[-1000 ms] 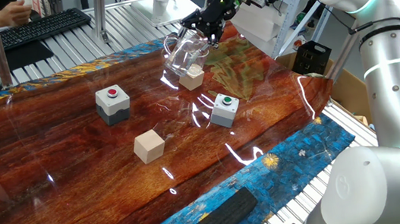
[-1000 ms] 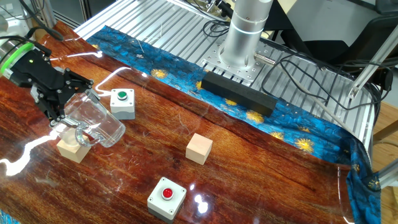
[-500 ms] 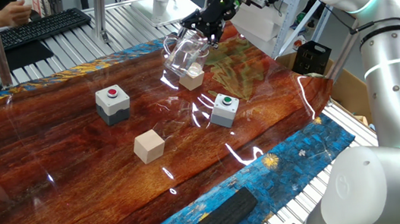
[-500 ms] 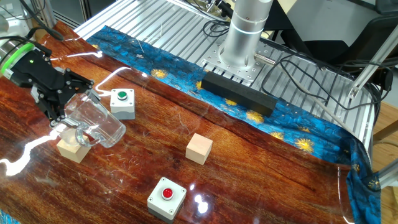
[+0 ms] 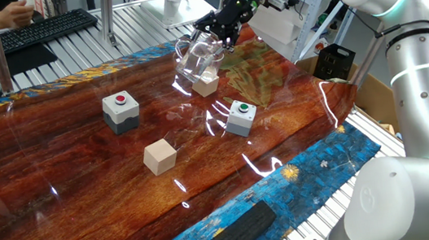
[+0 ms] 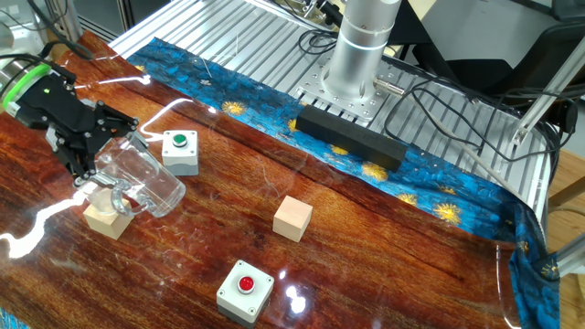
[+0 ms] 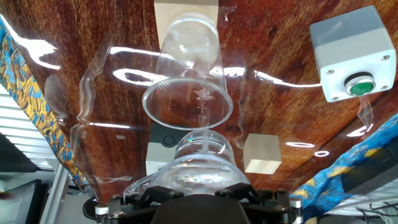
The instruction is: Pour the water from one cup into another empty cup
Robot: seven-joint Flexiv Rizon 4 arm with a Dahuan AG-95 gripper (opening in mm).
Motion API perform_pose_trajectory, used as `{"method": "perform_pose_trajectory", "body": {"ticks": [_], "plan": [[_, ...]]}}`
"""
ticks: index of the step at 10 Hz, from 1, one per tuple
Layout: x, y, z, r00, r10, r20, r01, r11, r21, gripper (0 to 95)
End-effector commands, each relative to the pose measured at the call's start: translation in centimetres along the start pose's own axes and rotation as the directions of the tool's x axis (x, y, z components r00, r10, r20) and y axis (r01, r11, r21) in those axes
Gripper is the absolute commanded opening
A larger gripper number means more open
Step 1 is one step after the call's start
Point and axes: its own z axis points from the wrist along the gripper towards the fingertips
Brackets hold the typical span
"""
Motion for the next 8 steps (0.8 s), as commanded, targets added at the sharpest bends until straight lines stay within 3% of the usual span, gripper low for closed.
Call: {"method": "perform_pose_trajectory", "body": {"ticks": [1, 8], "plan": [[0.01, 0.06, -0.03, 1.0, 0.0, -0.005, 0.0, 1.0, 0.001, 0.0], [0.01, 0.06, -0.02, 1.0, 0.008, -0.014, -0.008, 1.0, -0.002, 0.0]]}}
